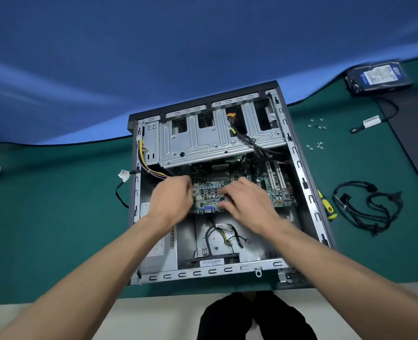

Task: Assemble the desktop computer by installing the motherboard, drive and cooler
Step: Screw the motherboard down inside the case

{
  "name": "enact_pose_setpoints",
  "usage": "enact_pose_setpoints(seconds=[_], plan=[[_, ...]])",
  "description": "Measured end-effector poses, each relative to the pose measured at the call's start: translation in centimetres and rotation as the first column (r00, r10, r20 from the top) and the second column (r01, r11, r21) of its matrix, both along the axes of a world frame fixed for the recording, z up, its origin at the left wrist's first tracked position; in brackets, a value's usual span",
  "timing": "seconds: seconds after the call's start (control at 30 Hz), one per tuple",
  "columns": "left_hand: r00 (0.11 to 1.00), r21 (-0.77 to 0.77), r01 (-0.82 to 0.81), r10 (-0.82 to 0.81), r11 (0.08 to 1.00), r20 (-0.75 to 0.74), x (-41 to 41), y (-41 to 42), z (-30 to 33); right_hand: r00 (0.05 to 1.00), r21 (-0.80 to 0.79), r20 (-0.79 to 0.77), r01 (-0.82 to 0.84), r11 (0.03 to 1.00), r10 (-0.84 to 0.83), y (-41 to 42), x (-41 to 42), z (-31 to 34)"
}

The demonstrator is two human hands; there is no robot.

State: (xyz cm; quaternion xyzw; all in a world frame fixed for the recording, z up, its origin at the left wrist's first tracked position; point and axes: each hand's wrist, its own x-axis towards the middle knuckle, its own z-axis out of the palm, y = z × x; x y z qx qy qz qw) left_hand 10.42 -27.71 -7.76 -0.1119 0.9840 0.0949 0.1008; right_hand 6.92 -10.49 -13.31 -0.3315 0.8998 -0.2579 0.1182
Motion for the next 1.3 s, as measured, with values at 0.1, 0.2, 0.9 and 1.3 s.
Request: enact_pose_setpoints(seconds=[0.1,0.2,0.9,1.3], plan=[[0.954,0.077,0.131,-0.105,0.988,-0.283,1.9,-0.3,0.6,0.996,-0.120,-0.025,0.086,0.989,-0.090,-0.1,0.0,0.4],[0.750,-0.164,0.520,-0.540,0.838,-0.382,3.9,-0.3,0.7,0.989,-0.226,0.018,0.146,0.963,-0.146,-0.4,0.0,0.8],[0.547,-0.392,0.833,-0.472,0.392,0.691,2.5,3.1,-5.4,0.976,-0.350,0.147,0.205,0.914,-0.162,-0.7,-0.6,1.8],[0.726,-0.412,0.650,-0.682,0.639,0.088,5.1,-1.1,1.2,0.956,-0.387,0.196,0.281,0.878,-0.220,-1.2,-0.5,1.9]])
